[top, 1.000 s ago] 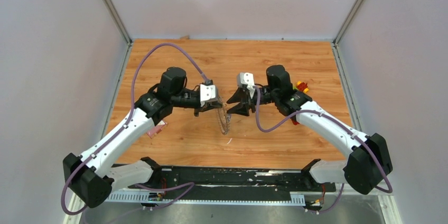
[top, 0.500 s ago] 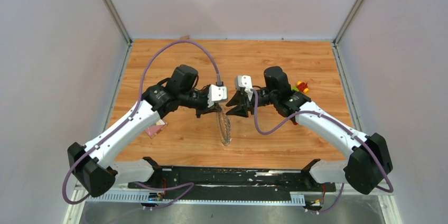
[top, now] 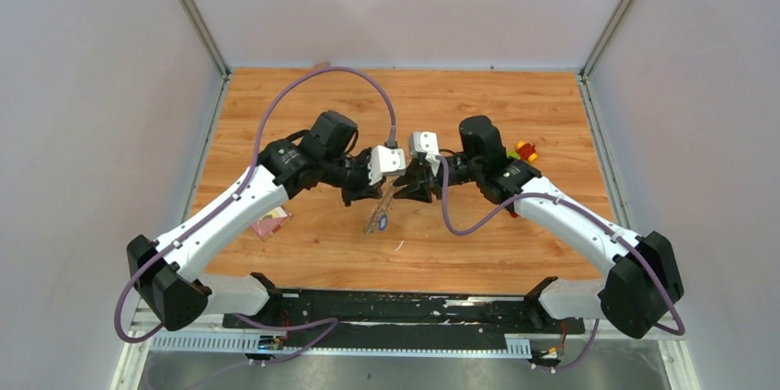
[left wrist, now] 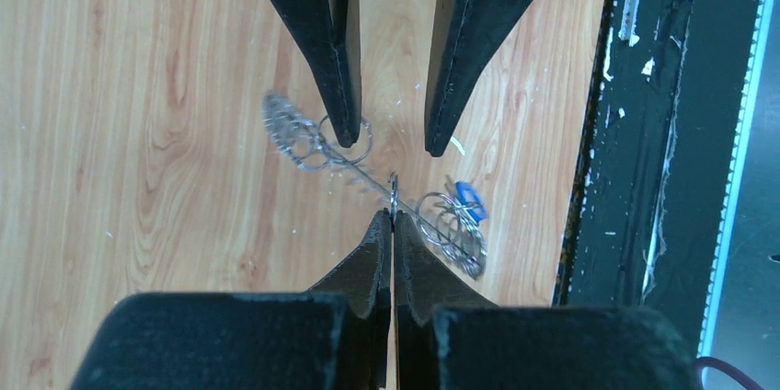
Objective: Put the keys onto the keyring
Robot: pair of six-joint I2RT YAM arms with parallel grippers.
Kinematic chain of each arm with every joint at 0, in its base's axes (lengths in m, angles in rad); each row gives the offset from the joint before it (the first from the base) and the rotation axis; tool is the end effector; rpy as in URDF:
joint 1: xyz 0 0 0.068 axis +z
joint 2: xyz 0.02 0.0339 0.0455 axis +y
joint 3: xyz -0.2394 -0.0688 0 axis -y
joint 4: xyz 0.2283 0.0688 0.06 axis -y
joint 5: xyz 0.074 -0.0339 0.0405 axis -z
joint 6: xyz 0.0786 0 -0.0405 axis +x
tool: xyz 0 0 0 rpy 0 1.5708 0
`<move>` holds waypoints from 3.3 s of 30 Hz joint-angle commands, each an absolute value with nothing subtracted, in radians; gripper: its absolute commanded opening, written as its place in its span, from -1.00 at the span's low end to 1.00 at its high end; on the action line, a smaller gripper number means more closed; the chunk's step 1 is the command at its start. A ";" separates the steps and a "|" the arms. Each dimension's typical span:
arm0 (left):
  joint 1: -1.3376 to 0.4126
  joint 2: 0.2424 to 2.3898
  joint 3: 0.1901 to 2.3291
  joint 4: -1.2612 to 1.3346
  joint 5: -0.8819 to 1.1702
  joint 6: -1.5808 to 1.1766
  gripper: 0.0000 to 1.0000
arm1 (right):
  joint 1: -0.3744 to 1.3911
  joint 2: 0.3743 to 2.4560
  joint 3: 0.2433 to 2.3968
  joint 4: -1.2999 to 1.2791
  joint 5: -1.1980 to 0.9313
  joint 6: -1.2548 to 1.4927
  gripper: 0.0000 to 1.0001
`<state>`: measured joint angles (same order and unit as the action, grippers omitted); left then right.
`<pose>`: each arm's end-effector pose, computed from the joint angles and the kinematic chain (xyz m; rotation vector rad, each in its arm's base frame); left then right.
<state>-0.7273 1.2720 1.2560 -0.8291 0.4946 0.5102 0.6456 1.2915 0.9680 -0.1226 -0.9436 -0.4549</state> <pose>0.1797 -0.2099 0.2915 1.5700 1.8107 -0.6969 0.1997 0.2301 0.2761 -1.4943 1.2829 1.0648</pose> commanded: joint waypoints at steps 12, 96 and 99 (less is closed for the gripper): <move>-0.739 1.278 1.319 -0.818 0.546 0.451 -1.00 | 0.651 1.308 0.977 -0.051 -1.001 -0.410 -0.39; -0.739 1.165 1.164 -0.637 0.623 0.431 -1.00 | 0.678 1.335 0.974 -0.057 -1.031 -0.416 -0.87; -0.739 1.162 1.163 -0.636 0.624 0.432 -1.00 | 0.678 1.335 0.975 -0.058 -1.028 -0.417 -0.84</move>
<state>-0.7326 1.2030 1.1595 -0.7155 0.5671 0.4431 0.6720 1.3415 0.9676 -0.0780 -1.0161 -0.4160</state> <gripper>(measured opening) 0.007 0.071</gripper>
